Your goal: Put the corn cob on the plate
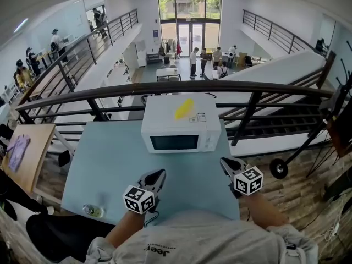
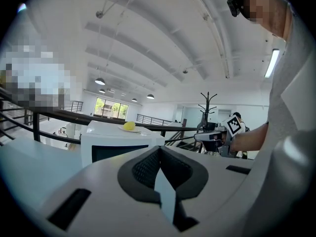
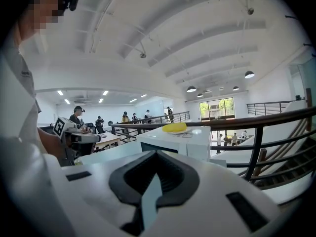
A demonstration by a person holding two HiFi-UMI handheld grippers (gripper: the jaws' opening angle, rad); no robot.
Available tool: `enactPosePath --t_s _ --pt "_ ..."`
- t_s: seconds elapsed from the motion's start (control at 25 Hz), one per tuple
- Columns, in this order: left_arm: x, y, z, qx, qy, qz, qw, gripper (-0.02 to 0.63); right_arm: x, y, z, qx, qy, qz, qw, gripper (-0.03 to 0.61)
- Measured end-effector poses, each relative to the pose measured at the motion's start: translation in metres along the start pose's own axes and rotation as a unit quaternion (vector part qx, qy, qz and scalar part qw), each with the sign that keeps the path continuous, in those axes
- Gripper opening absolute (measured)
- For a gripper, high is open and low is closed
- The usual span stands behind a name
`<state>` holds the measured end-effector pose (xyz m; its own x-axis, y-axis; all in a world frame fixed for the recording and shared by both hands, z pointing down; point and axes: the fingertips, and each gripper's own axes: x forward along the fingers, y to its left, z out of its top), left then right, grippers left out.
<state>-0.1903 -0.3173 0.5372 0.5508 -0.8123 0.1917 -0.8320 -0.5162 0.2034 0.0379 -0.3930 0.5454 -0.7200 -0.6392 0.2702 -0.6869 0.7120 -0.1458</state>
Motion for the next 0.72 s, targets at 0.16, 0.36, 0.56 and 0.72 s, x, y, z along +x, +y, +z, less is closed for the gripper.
enactPosePath --t_s 0.16,0.36,0.56,0.72 --pt "0.0004 0.0008 -0.0011 0.0 0.0 0.0 1.0 0.017 0.0008 0.0019 0.0002 -0.003 0.0 0.005 1.0 0.015" --pt "0.0018 -0.0003 -0.0012 0.0 0.001 -0.001 1.0 0.017 0.0018 0.0036 -0.0002 -0.006 0.002 0.011 1.0 0.015" --pt "0.0013 -0.0007 0.001 0.0 -0.001 -0.001 1.0 0.017 0.0011 0.0046 0.0002 -0.008 0.004 0.014 1.0 0.015" --pt "-0.0003 -0.0006 0.0 -0.001 -0.001 -0.002 1.0 0.017 0.0014 0.0074 -0.0005 -0.009 0.004 0.016 1.0 0.015"
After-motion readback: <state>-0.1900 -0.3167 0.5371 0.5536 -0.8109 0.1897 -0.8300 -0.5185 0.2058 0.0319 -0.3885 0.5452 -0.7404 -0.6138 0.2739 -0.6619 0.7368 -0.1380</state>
